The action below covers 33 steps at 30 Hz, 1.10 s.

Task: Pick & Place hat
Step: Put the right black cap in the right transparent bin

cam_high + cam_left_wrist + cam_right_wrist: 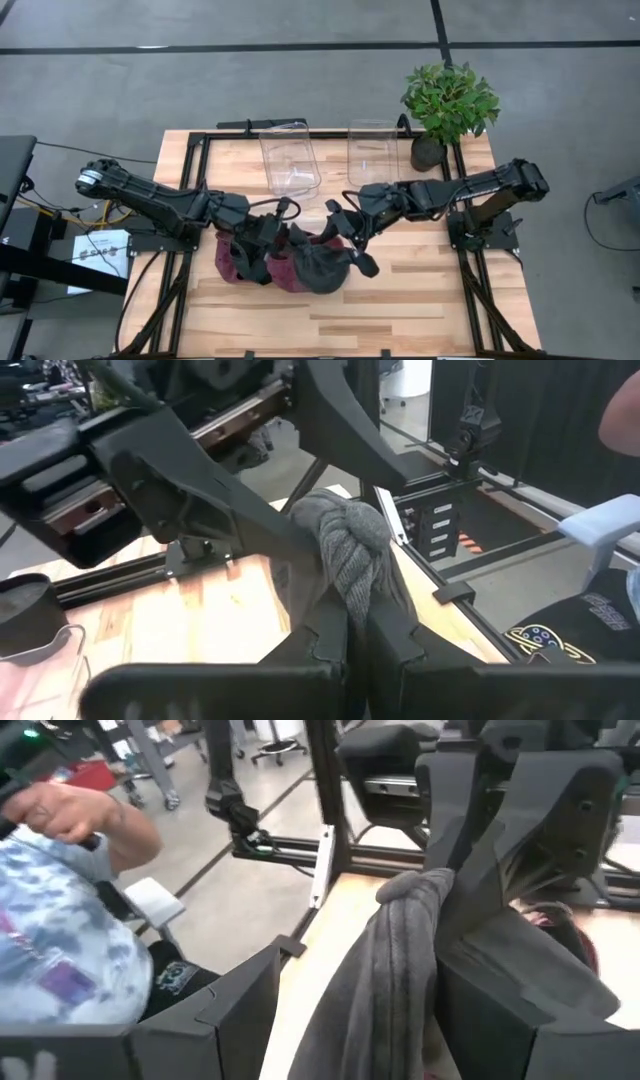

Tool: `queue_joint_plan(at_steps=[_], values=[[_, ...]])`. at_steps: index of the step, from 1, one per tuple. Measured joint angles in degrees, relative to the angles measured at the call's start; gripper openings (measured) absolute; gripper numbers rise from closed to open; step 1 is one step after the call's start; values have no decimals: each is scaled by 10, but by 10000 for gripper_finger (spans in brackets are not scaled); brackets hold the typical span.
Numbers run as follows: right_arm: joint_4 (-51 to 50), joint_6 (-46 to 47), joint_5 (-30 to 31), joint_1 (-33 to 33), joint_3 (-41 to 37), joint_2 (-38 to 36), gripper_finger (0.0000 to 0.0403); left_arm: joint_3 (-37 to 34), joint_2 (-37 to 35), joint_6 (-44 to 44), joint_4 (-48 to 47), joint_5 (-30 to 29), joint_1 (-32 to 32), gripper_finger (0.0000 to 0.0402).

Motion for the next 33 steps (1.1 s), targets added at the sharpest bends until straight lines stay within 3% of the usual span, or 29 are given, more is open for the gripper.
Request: queue_joint_plan(at_steps=[5,8,10,14,15,20,31,33], values=[[-6,-5,28,2,0,0,233,0,0,0,2,0,6,12],[-15,-3,65,-1,0,0,201,0,0,0,2,-1,6,12],[-17,-3,72,-3,0,0,156,0,0,0,2,-1,6,12],[-14,-6,73,-11,-1,0,27,0,0,0,3,-1,6,14],[-11,-8,76,-11,-1,0,17,0,0,-2,3,-1,6,15],[-17,-9,85,-11,-1,0,4,1,0,-2,4,0,6,44],[-69,-5,90,-14,6,-9,1,1,0,0,4,-35,6,154],[-93,-4,114,-14,7,-17,1,1,-4,0,-5,-37,6,164]])
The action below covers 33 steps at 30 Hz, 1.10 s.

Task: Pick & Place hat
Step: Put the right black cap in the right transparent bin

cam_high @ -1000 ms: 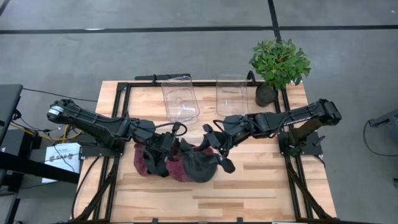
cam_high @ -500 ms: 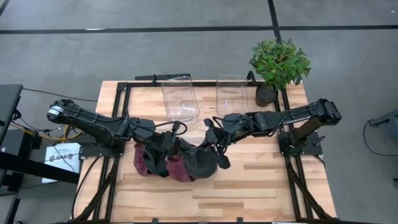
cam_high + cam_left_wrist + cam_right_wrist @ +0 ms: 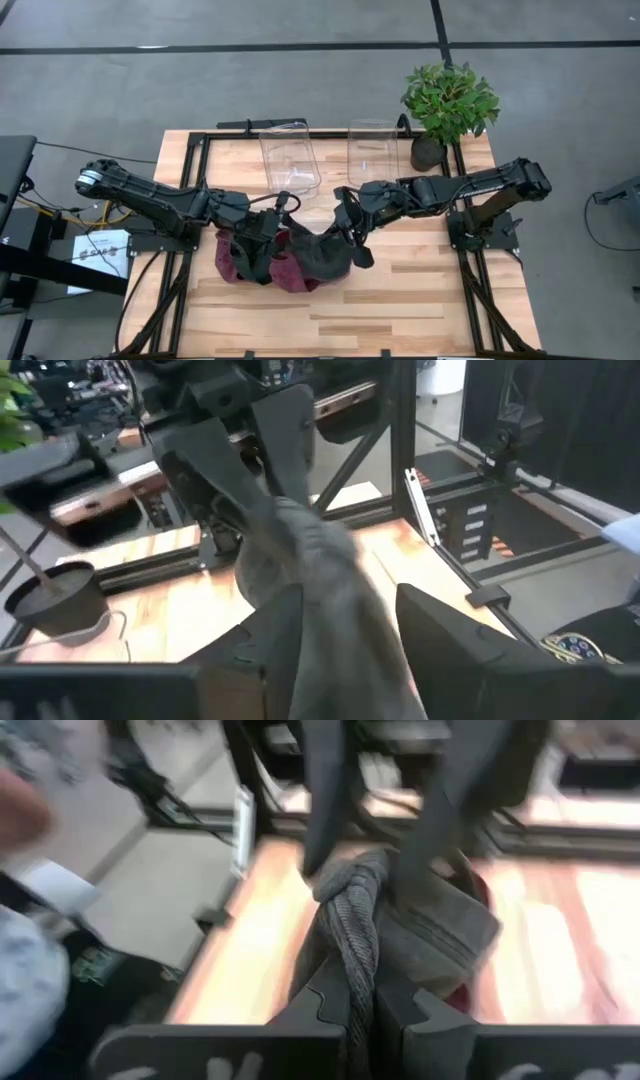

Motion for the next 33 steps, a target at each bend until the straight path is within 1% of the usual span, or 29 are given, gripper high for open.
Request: queue_joint_plan(at_steps=[3,6,9,11,16,21,26,33], values=[[-31,0,38,0,0,-13,1,0,-12,0,-17,-1,0,172],[-54,1,63,0,0,-30,1,0,-25,0,-29,-12,2,171],[-76,0,79,-5,0,-51,1,0,-42,-1,-32,-26,3,168],[-92,0,86,-12,0,-63,1,0,-52,-1,-36,-28,3,168],[-136,-11,125,-33,0,-94,0,0,-75,-1,-42,-30,3,170],[-168,-35,129,-79,0,-107,0,0,-88,0,-62,-30,3,170],[-198,-61,127,-145,0,-107,0,0,-88,0,-62,-30,3,170],[-202,-112,120,-226,0,-107,0,0,-88,0,-62,-30,3,171]])
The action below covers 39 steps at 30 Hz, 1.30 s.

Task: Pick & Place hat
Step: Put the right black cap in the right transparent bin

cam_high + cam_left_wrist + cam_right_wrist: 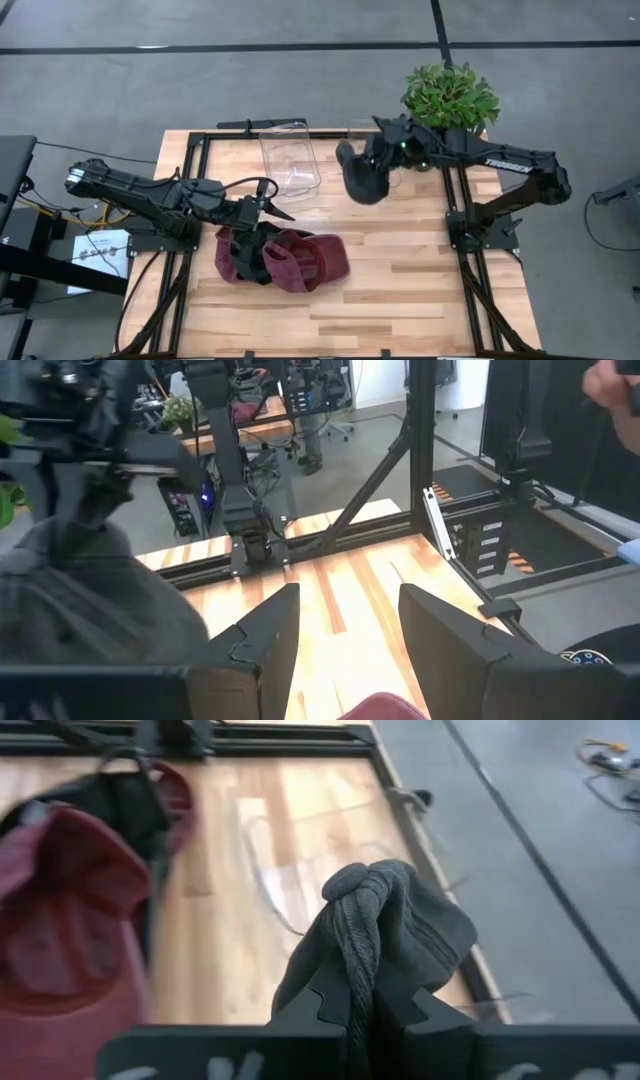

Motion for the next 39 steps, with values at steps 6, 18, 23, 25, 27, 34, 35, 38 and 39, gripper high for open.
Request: queue_joint_plan(at_steps=[6,18,23,25,27,34,35,38,39], values=[[5,-50,0,-60,0,0,0,0,0,0,0,0,0,171],[17,-105,-2,-133,0,1,0,0,0,0,0,0,0,171],[18,-109,-18,-144,0,1,0,0,0,0,0,0,0,171],[18,-109,-21,-143,0,1,0,0,0,2,0,0,0,171],[18,-109,-21,-138,0,1,0,0,0,10,0,0,0,171],[14,-108,-16,-130,0,29,0,0,0,16,0,0,0,171],[14,-108,-16,-130,0,37,0,0,0,16,0,0,0,171],[16,-109,-15,-130,0,67,0,0,0,16,0,0,0,171],[18,-111,-14,-131,0,76,0,-1,0,15,0,0,0,171]])
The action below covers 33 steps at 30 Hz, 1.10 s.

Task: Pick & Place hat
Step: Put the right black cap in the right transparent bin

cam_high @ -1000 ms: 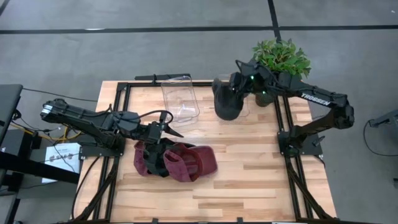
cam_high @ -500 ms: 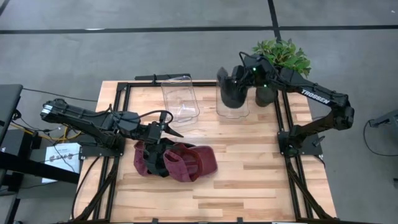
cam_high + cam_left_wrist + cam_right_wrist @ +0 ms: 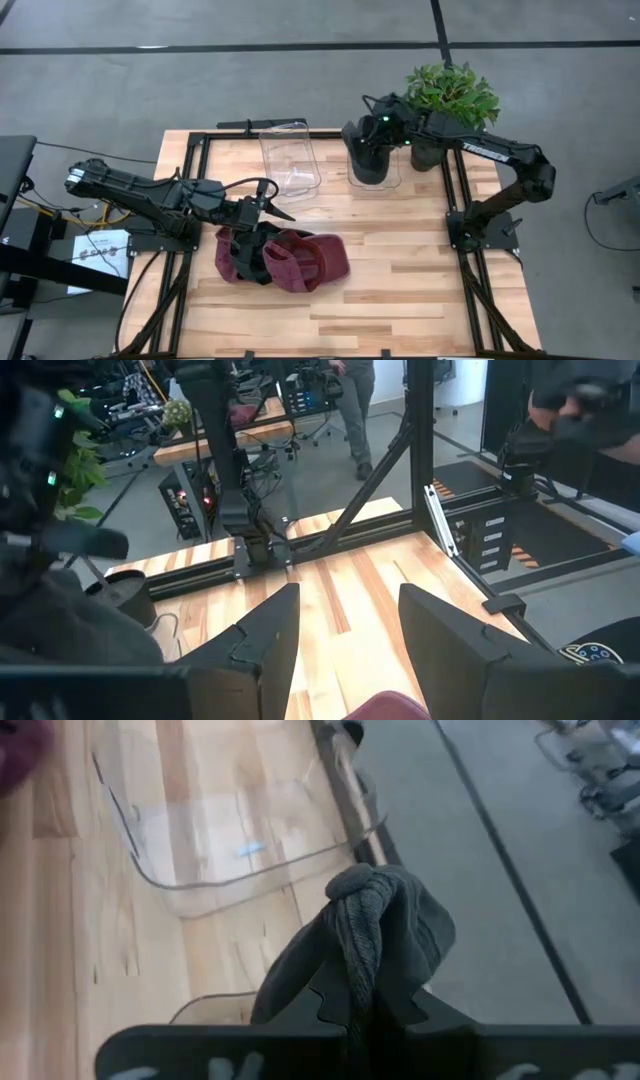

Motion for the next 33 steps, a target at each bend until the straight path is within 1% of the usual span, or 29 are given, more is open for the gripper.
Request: queue_joint_plan(at_steps=[7,15,19,26,31,33], values=[[17,-16,0,-13,0,52,0,0,0,0,0,0,0,171],[21,-1,4,-24,0,75,0,0,0,0,0,0,0,171],[21,19,40,-25,0,75,0,0,0,0,0,0,0,171],[19,92,102,-9,0,75,0,0,0,0,0,0,0,171],[35,180,158,13,0,75,0,0,0,0,0,0,0,171],[39,204,170,22,0,75,0,0,0,0,0,0,0,171]])
